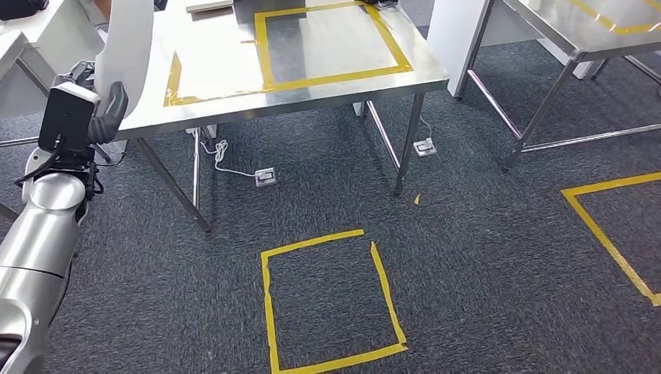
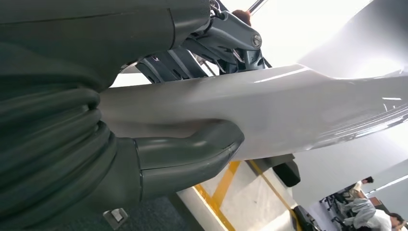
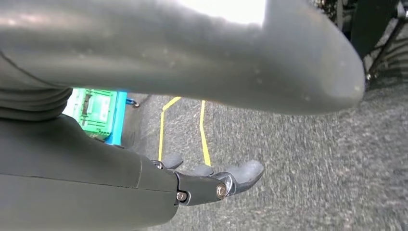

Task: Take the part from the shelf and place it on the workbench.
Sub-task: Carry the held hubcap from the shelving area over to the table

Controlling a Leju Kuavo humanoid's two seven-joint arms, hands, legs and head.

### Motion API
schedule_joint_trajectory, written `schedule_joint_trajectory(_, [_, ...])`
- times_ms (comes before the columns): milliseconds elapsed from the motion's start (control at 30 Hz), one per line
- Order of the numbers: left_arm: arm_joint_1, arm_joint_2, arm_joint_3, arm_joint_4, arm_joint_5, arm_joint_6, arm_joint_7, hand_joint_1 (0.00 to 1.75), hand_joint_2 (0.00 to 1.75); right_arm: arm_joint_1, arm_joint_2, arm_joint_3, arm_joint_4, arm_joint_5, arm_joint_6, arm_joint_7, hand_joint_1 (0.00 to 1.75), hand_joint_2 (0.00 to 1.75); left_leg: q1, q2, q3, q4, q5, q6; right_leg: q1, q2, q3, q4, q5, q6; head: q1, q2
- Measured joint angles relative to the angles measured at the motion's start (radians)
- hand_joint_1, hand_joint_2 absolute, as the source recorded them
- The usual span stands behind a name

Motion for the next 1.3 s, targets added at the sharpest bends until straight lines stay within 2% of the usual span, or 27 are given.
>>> schedule_joint_trajectory(33, [-0.001, -0.001, 0.000, 0.000, 0.000, 0.000, -0.001, 1.75, 1.75, 0.000, 0.000, 0.000, 0.000, 0.000, 0.000, 0.001, 0.00, 0.00, -0.001, 0.016, -0.024, 0.045, -0.014, -0.003, -0.001, -0.003, 0.009, -0.003, -0.005, -0.006, -0.002, 0.000])
schedule_joint_trajectory(100, [-0.001, -0.005, 0.000, 0.003, 0.000, 0.000, -0.002, 1.75, 1.75, 0.002, 0.000, 0.000, 0.000, 0.000, 0.000, 0.001, 0.00, 0.00, -0.001, 0.033, -0.105, 0.171, -0.046, -0.005, 0.001, -0.008, 0.027, -0.004, -0.020, -0.012, -0.003, 0.000])
schedule_joint_trajectory(133, [0.002, -0.007, 0.000, 0.005, 0.000, 0.000, -0.002, 1.75, 1.75, 0.003, 0.000, -0.001, 0.000, 0.000, 0.000, 0.001, 0.00, 0.00, -0.001, 0.035, -0.144, 0.221, -0.050, -0.004, 0.001, -0.010, 0.036, -0.005, -0.029, -0.012, -0.004, 0.000])
schedule_joint_trajectory(167, [0.005, -0.009, 0.000, 0.007, 0.000, 0.000, -0.002, 1.75, 1.75, 0.004, 0.000, -0.001, 0.000, 0.000, 0.000, 0.001, 0.00, 0.00, -0.001, 0.035, -0.169, 0.240, -0.036, -0.003, 0.001, -0.012, 0.047, -0.005, -0.038, -0.012, -0.003, 0.000])
schedule_joint_trajectory(200, [0.006, -0.010, 0.000, 0.008, -0.001, 0.000, -0.002, 1.75, 1.75, 0.005, 0.000, -0.001, 0.000, 0.000, -0.001, 0.001, 0.00, 0.00, -0.001, 0.036, -0.175, 0.222, -0.003, 0.000, 0.001, -0.013, 0.061, -0.005, -0.049, -0.011, -0.004, 0.000])
schedule_joint_trajectory(233, [0.006, -0.010, 0.000, 0.009, -0.001, 0.000, -0.002, 1.75, 1.75, 0.005, 0.001, -0.001, 0.000, 0.000, -0.001, 0.001, 0.00, 0.00, -0.002, 0.038, -0.163, 0.168, 0.045, 0.004, 0.001, -0.014, 0.076, -0.005, -0.061, -0.009, -0.003, 0.000])
schedule_joint_trajectory(267, [0.006, -0.010, 0.000, 0.010, -0.002, 0.000, -0.002, 1.75, 1.75, 0.005, 0.001, -0.001, 0.000, 0.000, -0.001, 0.001, 0.00, 0.00, -0.003, 0.043, -0.142, 0.103, 0.091, 0.009, 0.001, -0.015, 0.089, -0.006, -0.072, -0.005, -0.003, 0.000])
schedule_joint_trajectory(300, [0.004, -0.010, 0.000, 0.011, -0.003, 0.000, -0.002, 1.75, 1.75, 0.005, 0.002, -0.001, 0.000, 0.000, -0.001, 0.000, 0.00, 0.00, -0.008, 0.048, -0.117, 0.043, 0.121, 0.015, 0.002, -0.016, 0.101, -0.008, -0.083, 0.000, -0.003, 0.000])
schedule_joint_trajectory(333, [0.001, -0.010, 0.000, 0.012, -0.004, 0.000, -0.002, 1.75, 1.75, 0.004, 0.003, -0.002, 0.000, 0.000, -0.001, -0.002, 0.00, 0.00, -0.013, 0.052, -0.097, 0.003, 0.130, 0.022, 0.003, -0.017, 0.111, -0.012, -0.092, 0.007, -0.003, 0.000])
schedule_joint_trajectory(433, [-0.006, -0.012, 0.000, 0.013, -0.009, -0.002, -0.003, 1.75, 1.75, 0.002, 0.004, -0.002, 0.000, -0.001, -0.001, -0.003, 0.00, 0.00, -0.018, 0.050, -0.071, -0.028, 0.102, 0.043, 0.007, -0.024, 0.126, -0.011, -0.089, 0.028, -0.001, 0.000])
schedule_joint_trajectory(467, [-0.009, -0.012, 0.000, 0.013, -0.010, -0.002, -0.004, 1.75, 1.75, 0.001, 0.004, -0.002, 0.000, -0.001, -0.002, -0.002, 0.00, 0.00, -0.016, 0.046, -0.062, -0.033, 0.096, 0.050, 0.007, -0.024, 0.115, 0.014, -0.077, 0.033, 0.000, 0.000])
schedule_joint_trajectory(533, [-0.014, -0.014, 0.000, 0.014, -0.012, -0.002, -0.007, 1.75, 1.75, -0.001, 0.004, -0.003, 0.000, -0.002, -0.003, 0.000, 0.00, 0.00, -0.013, 0.040, -0.040, -0.040, 0.082, 0.065, 0.006, -0.021, 0.052, 0.111, -0.063, 0.039, 0.004, 0.000])
schedule_joint_trajectory(600, [-0.014, -0.017, 0.000, 0.020, -0.012, -0.002, -0.008, 1.75, 1.75, 0.000, 0.004, -0.004, 0.000, -0.002, -0.005, 0.001, 0.00, 0.00, -0.014, 0.035, -0.021, -0.043, 0.063, 0.073, 0.008, -0.017, -0.037, 0.221, -0.100, 0.040, 0.006, 0.000])
schedule_joint_trajectory(667, [-0.012, -0.021, 0.000, 0.026, -0.013, -0.003, -0.008, 1.75, 1.75, 0.004, 0.004, -0.006, 0.000, -0.002, -0.006, 0.002, 0.00, 0.00, -0.016, 0.027, 0.002, -0.042, 0.042, 0.076, 0.012, -0.016, -0.105, 0.264, -0.143, 0.038, 0.007, 0.000])
schedule_joint_trajectory(700, [-0.011, -0.022, 0.000, 0.028, -0.013, -0.003, -0.008, 1.75, 1.75, 0.005, 0.004, -0.007, 0.000, -0.002, -0.006, 0.003, 0.00, 0.00, -0.018, 0.023, 0.016, -0.042, 0.031, 0.075, 0.014, -0.016, -0.119, 0.245, -0.139, 0.036, 0.008, 0.000])
schedule_joint_trajectory(733, [-0.010, -0.024, 0.000, 0.030, -0.013, -0.004, -0.008, 1.75, 1.75, 0.006, 0.004, -0.007, 0.000, -0.002, -0.006, 0.004, 0.00, 0.00, -0.019, 0.021, 0.032, -0.041, 0.019, 0.074, 0.017, -0.015, -0.118, 0.199, -0.111, 0.032, 0.009, 0.000])
schedule_joint_trajectory(833, [-0.010, -0.027, -0.001, 0.035, -0.013, -0.006, -0.010, 1.75, 1.75, 0.008, 0.004, -0.008, 0.000, -0.002, -0.006, -0.001, 0.00, 0.00, -0.024, 0.016, 0.066, -0.039, -0.018, 0.064, 0.029, -0.010, -0.085, 0.017, 0.047, 0.012, 0.010, 0.000])
schedule_joint_trajectory(867, [-0.009, -0.027, -0.001, 0.036, -0.013, -0.007, -0.010, 1.75, 1.75, 0.009, 0.004, -0.008, 0.000, -0.002, -0.006, -0.004, 0.00, 0.00, -0.026, 0.014, 0.073, -0.040, -0.027, 0.059, 0.032, -0.008, -0.078, -0.014, 0.078, 0.006, 0.009, 0.000])
schedule_joint_trajectory(900, [-0.009, -0.027, -0.001, 0.037, -0.013, -0.008, -0.011, 1.75, 1.75, 0.010, 0.004, -0.009, 0.000, -0.002, -0.006, -0.005, 0.00, 0.00, -0.028, 0.011, 0.080, -0.037, -0.031, 0.053, 0.033, -0.008, -0.074, -0.027, 0.086, 0.002, 0.009, 0.000])
schedule_joint_trajectory(967, [-0.009, -0.025, -0.001, 0.035, -0.014, -0.009, -0.011, 1.75, 1.75, 0.007, 0.005, -0.009, 0.000, -0.002, -0.007, 0.001, 0.00, 0.00, -0.027, 0.012, 0.080, -0.023, -0.028, 0.043, 0.030, -0.009, -0.058, -0.031, 0.077, -0.009, 0.009, 0.000])
schedule_joint_trajectory(1000, [-0.010, -0.024, -0.001, 0.033, -0.015, -0.009, -0.012, 1.75, 1.75, 0.005, 0.005, -0.010, 0.000, -0.002, -0.006, 0.005, 0.00, 0.00, -0.027, 0.017, 0.067, 0.007, -0.022, 0.038, 0.028, -0.009, -0.047, -0.033, 0.071, -0.014, 0.008, 0.000])
schedule_joint_trajectory(1067, [-0.011, -0.022, -0.001, 0.032, -0.017, -0.008, -0.012, 1.75, 1.75, 0.004, 0.005, -0.012, 0.000, -0.002, -0.006, 0.006, 0.00, 0.00, -0.022, 0.028, 0.006, 0.104, -0.026, 0.028, 0.024, -0.008, -0.024, -0.036, 0.054, -0.022, 0.007, 0.000])
schedule_joint_trajectory(1133, [-0.006, -0.023, -0.001, 0.032, -0.022, -0.005, -0.010, 1.75, 1.75, 0.004, 0.005, -0.014, 0.000, -0.002, -0.006, 0.004, 0.00, 0.00, -0.016, 0.033, -0.072, 0.200, -0.076, 0.019, 0.021, -0.008, 0.003, -0.036, 0.031, -0.023, 0.006, 0.000])
schedule_joint_trajectory(1200, [0.001, -0.023, -0.002, 0.032, -0.028, -0.002, -0.007, 1.75, 1.75, 0.005, 0.006, -0.016, 0.000, -0.001, -0.006, 0.004, 0.00, 0.00, -0.012, 0.036, -0.120, 0.217, -0.124, 0.014, 0.019, -0.007, 0.035, -0.036, 0.005, -0.019, 0.006, 0.000])
schedule_joint_trajectory(1233, [0.003, -0.023, -0.002, 0.032, -0.031, -0.002, -0.006, 1.75, 1.75, 0.005, 0.006, -0.016, 0.000, -0.001, -0.006, 0.005, 0.00, 0.00, -0.011, 0.038, -0.126, 0.187, -0.116, 0.012, 0.018, -0.007, 0.054, -0.036, -0.009, -0.016, 0.006, 0.000])
schedule_joint_trajectory(1267, [0.004, -0.023, -0.002, 0.031, -0.034, -0.002, -0.005, 1.75, 1.75, 0.005, 0.006, -0.017, 0.000, -0.001, -0.007, 0.005, 0.00, 0.00, -0.010, 0.040, -0.122, 0.135, -0.076, 0.012, 0.016, -0.007, 0.072, -0.036, -0.023, -0.013, 0.006, 0.000])
schedule_joint_trajectory(1300, [0.005, -0.023, -0.002, 0.032, -0.037, -0.002, -0.004, 1.75, 1.75, 0.005, 0.006, -0.017, 0.000, -0.001, -0.007, 0.005, 0.00, 0.00, -0.010, 0.045, -0.116, 0.069, -0.007, 0.013, 0.016, -0.007, 0.089, -0.035, -0.038, -0.009, 0.005, 0.000])
